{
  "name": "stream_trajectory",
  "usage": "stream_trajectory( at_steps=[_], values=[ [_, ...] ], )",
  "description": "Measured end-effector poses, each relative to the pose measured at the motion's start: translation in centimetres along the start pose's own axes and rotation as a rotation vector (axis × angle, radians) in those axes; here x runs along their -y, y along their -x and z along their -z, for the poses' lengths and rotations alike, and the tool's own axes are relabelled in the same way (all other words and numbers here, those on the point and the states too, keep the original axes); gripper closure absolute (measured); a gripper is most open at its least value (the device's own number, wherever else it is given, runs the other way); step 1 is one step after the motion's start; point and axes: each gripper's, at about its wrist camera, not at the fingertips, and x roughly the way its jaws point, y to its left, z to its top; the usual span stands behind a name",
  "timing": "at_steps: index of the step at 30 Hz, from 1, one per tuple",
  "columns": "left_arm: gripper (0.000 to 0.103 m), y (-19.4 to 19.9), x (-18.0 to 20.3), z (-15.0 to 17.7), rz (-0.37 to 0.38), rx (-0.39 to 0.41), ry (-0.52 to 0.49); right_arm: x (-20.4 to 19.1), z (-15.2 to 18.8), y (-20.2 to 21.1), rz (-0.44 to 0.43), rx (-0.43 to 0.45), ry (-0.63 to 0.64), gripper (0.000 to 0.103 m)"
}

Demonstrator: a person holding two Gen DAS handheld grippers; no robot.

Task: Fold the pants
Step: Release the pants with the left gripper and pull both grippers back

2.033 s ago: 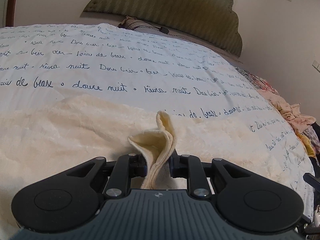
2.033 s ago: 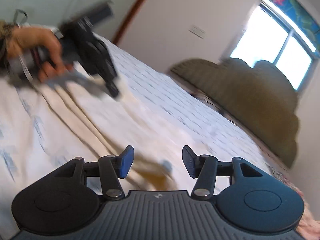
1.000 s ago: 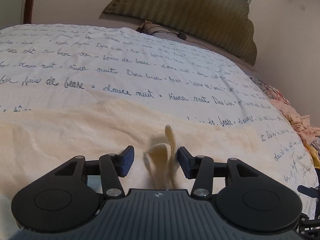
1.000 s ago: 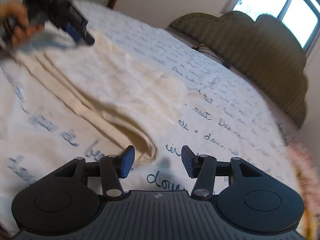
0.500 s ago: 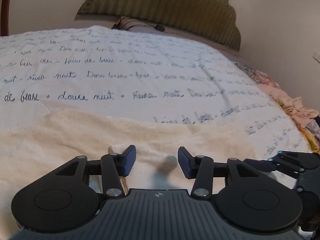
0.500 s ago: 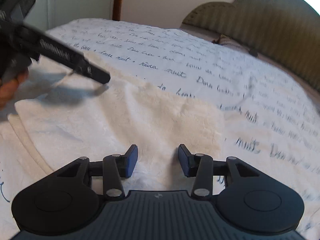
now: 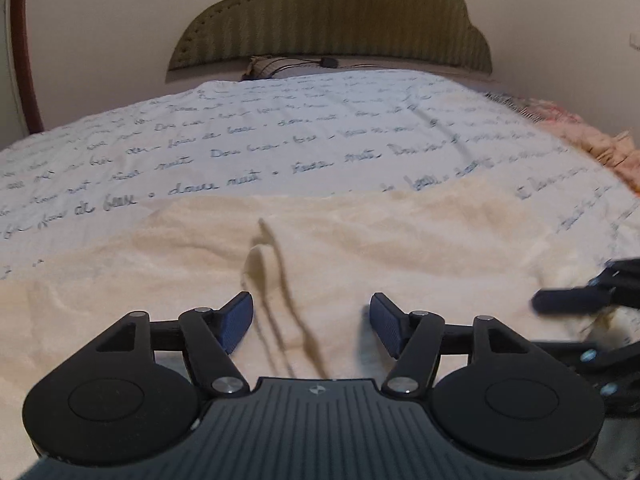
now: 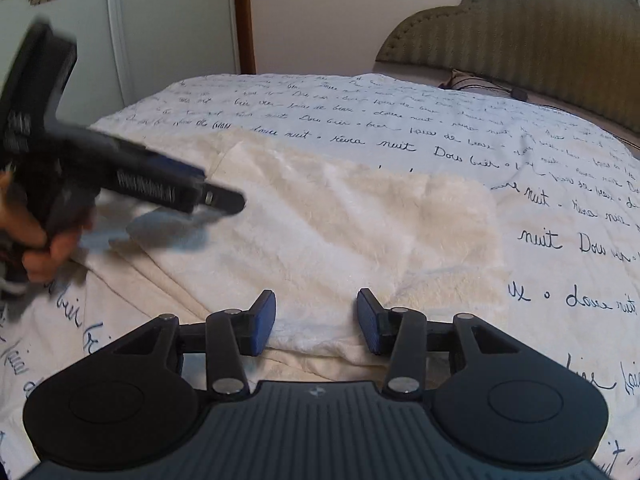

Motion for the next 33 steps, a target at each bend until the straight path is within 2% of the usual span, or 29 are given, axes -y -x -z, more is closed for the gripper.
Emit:
stream_trajectory(
  at_steps=[3,6,11,13,17,23,29,33],
  values=[
    [0.029,0.0,-0.9,0.5,0.014,0.007,0.057,-0.8,-0.7,0.7,0.033,0.038,0.011,0.059],
    [0.024,-0.1,-0.9,0.5,-0.005,0.01,0.058,-1.4,-1.2,0.6,0.004,0.061,-0.013,0.059],
    [0.018,0.1,-0.6,0.9,-0.038,0.029,0.051,-2.9,-1.7,-0.8,-0.023,0.063,-0.03,0.059],
    [0.015,0.2,-0.6,1.0,-0.044,0.031,0.052,-3.5,-1.6,-1.5,-0.009,0.046,-0.017,0.059],
    [0.011,0.2,-0.6,1.2,-0.048,0.028,0.048,-3.6,-0.9,-2.1,0.015,0.034,-0.025,0.053],
    [0.005,0.6,-0.6,1.5,-0.059,0.023,0.042,-3.7,-0.4,-2.1,0.032,0.042,-0.028,0.051],
    [0.004,1.4,-1.1,1.9,-0.073,0.02,0.046,-4.0,-0.6,-2.1,0.077,0.03,-0.027,0.039],
    [0.004,2.0,-1.3,2.2,-0.078,0.02,0.049,-3.8,-0.1,-2.1,0.079,0.046,-0.045,0.038]
  ],
)
